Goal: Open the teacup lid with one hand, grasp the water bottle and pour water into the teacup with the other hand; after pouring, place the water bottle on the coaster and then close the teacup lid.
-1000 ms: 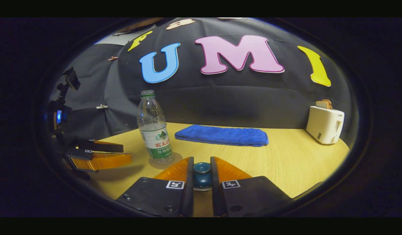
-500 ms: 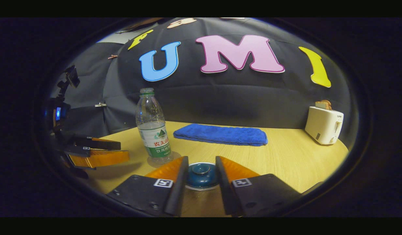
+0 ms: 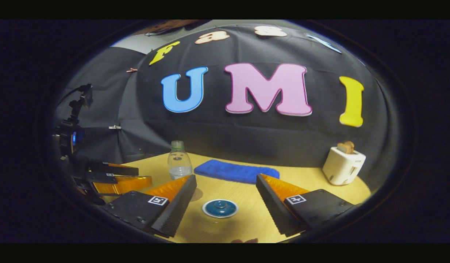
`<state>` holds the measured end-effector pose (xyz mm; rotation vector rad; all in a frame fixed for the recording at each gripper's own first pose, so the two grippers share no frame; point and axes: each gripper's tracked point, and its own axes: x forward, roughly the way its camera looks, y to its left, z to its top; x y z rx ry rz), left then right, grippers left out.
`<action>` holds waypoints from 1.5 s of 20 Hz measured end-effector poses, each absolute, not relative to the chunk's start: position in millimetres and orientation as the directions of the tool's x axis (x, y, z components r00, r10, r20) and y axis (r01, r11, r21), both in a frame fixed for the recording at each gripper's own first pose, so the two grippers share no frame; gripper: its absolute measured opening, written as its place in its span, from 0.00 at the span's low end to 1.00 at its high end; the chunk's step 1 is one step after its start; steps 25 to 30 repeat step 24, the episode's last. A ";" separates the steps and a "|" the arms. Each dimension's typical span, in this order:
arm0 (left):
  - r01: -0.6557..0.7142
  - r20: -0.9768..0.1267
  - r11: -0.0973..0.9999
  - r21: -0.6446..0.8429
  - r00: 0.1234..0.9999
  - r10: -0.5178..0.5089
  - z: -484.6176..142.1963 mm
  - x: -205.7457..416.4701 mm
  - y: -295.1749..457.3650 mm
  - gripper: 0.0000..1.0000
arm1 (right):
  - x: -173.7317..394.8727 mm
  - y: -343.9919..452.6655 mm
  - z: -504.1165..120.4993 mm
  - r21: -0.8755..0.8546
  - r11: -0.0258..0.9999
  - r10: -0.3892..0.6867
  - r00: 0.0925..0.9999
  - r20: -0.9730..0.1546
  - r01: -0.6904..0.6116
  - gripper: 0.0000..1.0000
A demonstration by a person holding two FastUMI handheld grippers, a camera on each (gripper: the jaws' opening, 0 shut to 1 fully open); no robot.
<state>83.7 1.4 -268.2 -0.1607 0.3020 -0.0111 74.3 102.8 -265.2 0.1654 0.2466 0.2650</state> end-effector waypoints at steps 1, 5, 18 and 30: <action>-0.013 -0.285 0.987 -0.159 0.958 -0.033 -250.7 79.7 -1.7 0.84 | 73.7 97.0 -246.5 0.187 0.954 0.273 0.938 -0.211 -0.236 1.00; 0.011 -0.239 0.991 -0.130 0.970 -0.042 -186.1 69.7 -7.2 0.84 | 71.0 71.3 -175.5 0.157 0.958 0.266 0.948 -0.173 -0.240 0.98; -0.053 -0.178 0.995 -0.079 0.983 0.038 -102.7 29.5 -19.8 0.84 | 33.0 40.3 -114.9 0.170 0.944 0.311 0.935 -0.172 -0.283 0.98; -0.095 -0.180 0.994 -0.057 0.980 0.084 -104.4 21.6 -25.4 0.84 | 22.9 38.7 -115.5 0.182 0.935 0.331 0.931 -0.152 -0.303 0.98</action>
